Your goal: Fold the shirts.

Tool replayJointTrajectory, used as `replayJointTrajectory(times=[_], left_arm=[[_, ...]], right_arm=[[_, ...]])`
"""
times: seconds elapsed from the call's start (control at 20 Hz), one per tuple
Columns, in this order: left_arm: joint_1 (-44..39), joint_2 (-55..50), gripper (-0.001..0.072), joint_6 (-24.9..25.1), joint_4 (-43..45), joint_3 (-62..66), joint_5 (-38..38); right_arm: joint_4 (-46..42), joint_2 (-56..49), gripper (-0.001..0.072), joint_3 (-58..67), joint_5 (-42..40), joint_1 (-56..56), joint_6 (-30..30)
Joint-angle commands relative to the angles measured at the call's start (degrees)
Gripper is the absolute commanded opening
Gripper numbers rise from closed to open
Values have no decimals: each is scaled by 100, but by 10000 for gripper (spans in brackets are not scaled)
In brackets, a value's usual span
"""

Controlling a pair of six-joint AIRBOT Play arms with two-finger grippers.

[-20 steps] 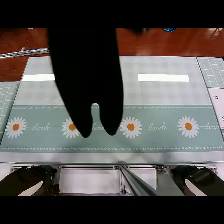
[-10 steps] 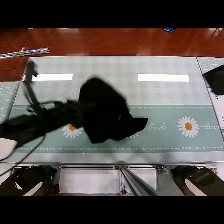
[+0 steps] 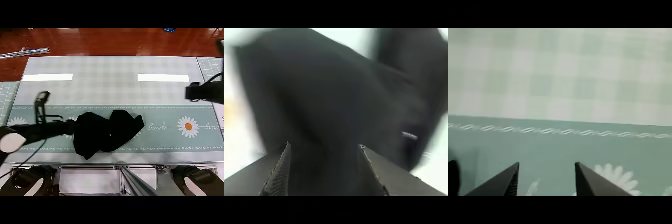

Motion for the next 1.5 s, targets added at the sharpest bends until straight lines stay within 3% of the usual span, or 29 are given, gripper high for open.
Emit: replayJointTrajectory(times=[0.0, 0.1, 0.15, 0.2, 0.3, 0.4, 0.45, 0.65, 1.0, 1.1, 1.45], left_arm=[[1327, 284, 505, 15, 1753, 835, -1266], [2070, 431, 504, -372, 962, 372, -1349], [2304, 385, 504, -96, -42, -52, -1377], [2446, 310, 503, 549, -1349, -590, -1307], [2474, 136, 503, 2371, -3871, -1486, -1049], [2463, -81, 503, 4113, -5510, -1937, -1060], [2463, -201, 503, 4476, -5696, -1987, -1086], [2463, -1019, 504, 5034, -5674, -1978, -1088], [1902, -2479, 487, 5521, -5663, -1506, -1032], [1847, -2789, 29, 5519, -5539, -1193, -981], [1847, -2855, 19, 5471, -5278, -597, -953]], right_arm=[[-669, 96, 402, -17, 98, -1650, 37], [332, 186, 403, -629, 101, -2723, -136], [1005, 192, 403, -1082, 59, -3062, -409], [1810, 190, 403, -1635, -31, -3250, -717], [3215, 190, 403, -2616, -304, -3228, -1377], [3954, 190, 402, -3230, -479, -3001, -1716], [4017, 190, 402, -3399, -494, -2815, -1716], [4015, 160, 402, -3578, -640, -1912, -1510], [4306, -632, 402, -3578, -1226, -413, -1071], [4315, -772, 402, -3578, -1318, -201, -905], [5285, -866, 401, -3578, -1928, -129, -1143]])
